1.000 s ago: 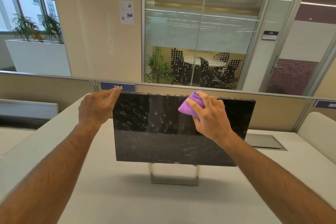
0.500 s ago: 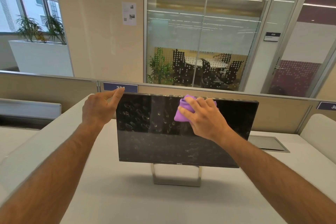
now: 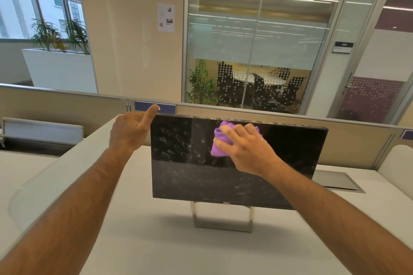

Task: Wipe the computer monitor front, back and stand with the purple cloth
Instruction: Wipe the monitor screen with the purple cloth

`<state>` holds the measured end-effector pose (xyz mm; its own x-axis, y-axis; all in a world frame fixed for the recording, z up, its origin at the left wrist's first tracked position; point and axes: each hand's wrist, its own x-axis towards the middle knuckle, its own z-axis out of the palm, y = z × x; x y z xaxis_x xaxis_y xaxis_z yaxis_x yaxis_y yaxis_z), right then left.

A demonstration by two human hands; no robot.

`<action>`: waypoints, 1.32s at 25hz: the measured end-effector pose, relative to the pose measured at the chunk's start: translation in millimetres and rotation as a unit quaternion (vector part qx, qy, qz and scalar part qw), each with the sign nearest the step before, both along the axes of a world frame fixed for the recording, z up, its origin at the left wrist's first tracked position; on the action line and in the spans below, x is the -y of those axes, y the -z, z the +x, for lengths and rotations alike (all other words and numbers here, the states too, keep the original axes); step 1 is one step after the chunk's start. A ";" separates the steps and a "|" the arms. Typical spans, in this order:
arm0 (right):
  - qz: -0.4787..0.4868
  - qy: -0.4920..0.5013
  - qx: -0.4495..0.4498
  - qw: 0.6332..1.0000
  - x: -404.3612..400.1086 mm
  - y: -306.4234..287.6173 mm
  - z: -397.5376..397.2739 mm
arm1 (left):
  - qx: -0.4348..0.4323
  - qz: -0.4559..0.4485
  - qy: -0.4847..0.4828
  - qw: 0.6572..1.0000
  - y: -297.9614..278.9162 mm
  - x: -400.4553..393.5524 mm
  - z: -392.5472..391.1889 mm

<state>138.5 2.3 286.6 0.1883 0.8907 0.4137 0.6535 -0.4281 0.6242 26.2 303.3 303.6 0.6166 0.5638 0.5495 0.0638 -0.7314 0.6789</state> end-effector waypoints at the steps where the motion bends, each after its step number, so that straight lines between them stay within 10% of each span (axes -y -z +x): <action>1: -0.046 -0.029 0.018 0.998 0.3 2.6 -1.0 | -0.002 -0.005 0.005 1.000 0.3 -2.1 0.7; 5: 0.122 0.049 -0.042 0.990 -7.0 -11.3 1.2 | 0.001 -0.013 0.018 1.000 2.5 -7.6 1.8; 9: -0.068 -0.038 0.017 0.997 -11.1 3.5 -3.1 | 0.002 -0.006 0.019 1.000 -1.2 -3.4 -1.4; 13: 0.129 0.043 -0.058 0.989 -18.3 -11.6 -2.2 | 0.001 0.015 0.020 1.000 -0.6 -0.9 -2.1; 17: -0.076 -0.049 0.014 0.996 -22.8 0.2 -4.8 | 0.009 0.016 0.024 1.000 -0.4 -0.3 -1.4; 20: 0.084 0.023 -0.037 0.996 -28.9 -12.9 -2.3 | 0.008 0.019 0.023 1.000 0.0 -1.5 -2.4; 24: -0.058 -0.045 0.027 0.997 -36.8 -6.8 -4.4 | 0.002 0.017 0.026 1.000 -1.3 -2.0 -1.9; 27: 0.071 0.008 -0.009 0.997 -43.3 -19.0 -4.9 | 0.003 0.015 0.028 1.000 -2.4 -1.4 -3.9; 33: 0.010 -0.041 0.061 0.997 -53.1 -6.6 4.4 | 0.000 0.012 0.033 0.999 -5.3 1.1 -8.5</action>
